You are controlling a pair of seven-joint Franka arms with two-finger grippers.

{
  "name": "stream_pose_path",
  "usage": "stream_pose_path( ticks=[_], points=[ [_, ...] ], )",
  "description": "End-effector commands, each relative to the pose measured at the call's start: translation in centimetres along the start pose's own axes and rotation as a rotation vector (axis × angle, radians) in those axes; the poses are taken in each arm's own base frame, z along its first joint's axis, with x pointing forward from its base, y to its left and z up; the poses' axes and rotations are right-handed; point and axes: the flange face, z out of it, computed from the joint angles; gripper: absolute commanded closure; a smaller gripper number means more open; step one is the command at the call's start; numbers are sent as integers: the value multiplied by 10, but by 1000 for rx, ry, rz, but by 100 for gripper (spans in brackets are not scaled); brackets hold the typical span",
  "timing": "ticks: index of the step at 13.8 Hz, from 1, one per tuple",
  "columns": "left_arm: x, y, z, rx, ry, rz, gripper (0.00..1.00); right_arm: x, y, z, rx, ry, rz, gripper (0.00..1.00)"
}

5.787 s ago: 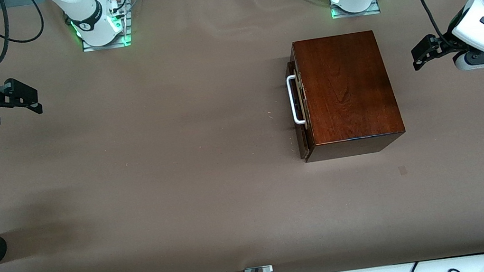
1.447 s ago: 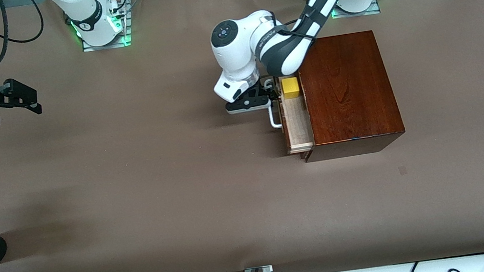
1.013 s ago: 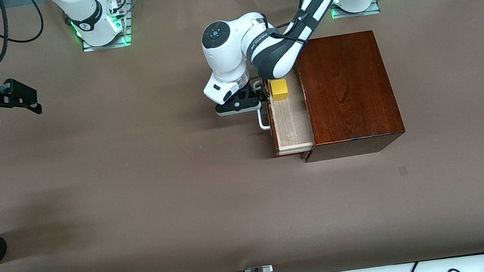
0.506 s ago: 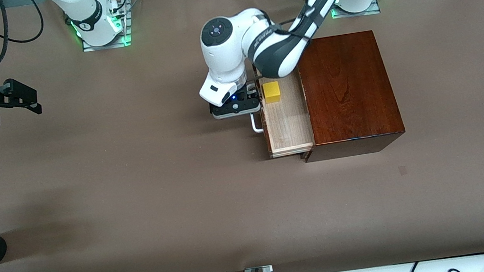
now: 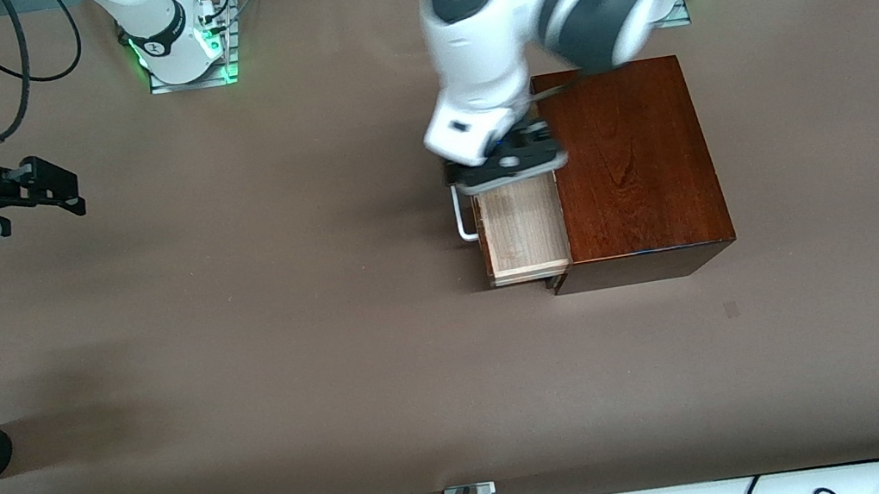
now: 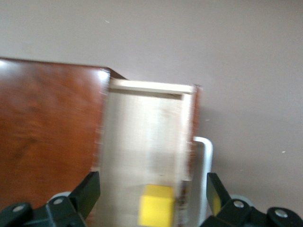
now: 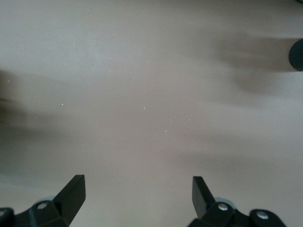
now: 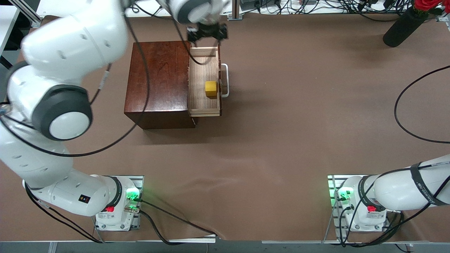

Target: Open drawer, take yellow block, close drawer

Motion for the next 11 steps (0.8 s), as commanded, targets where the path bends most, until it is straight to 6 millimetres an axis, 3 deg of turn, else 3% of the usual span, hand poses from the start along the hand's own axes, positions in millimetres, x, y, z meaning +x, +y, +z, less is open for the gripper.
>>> stream_pose_path(
  ticks=[1, 5, 7, 9, 11],
  points=[
    [25, -73, -26, 0, -57, 86, 0, -1, -15, -2, 20, 1, -13, 0],
    [67, -184, -51, -66, -101, 203, 0, 3, -73, 18, 19, -43, -129, 0],
    [71, -231, -62, -76, -90, 264, 0, -7, -119, 10, 42, -31, -207, 0],
    [72, -282, -63, -120, -92, 283, 0, -11, -173, 34, 74, -82, -292, 0],
    [71, -329, -59, -152, -95, 238, 0, -25, -228, 41, 127, -93, -401, 0]
  ],
)
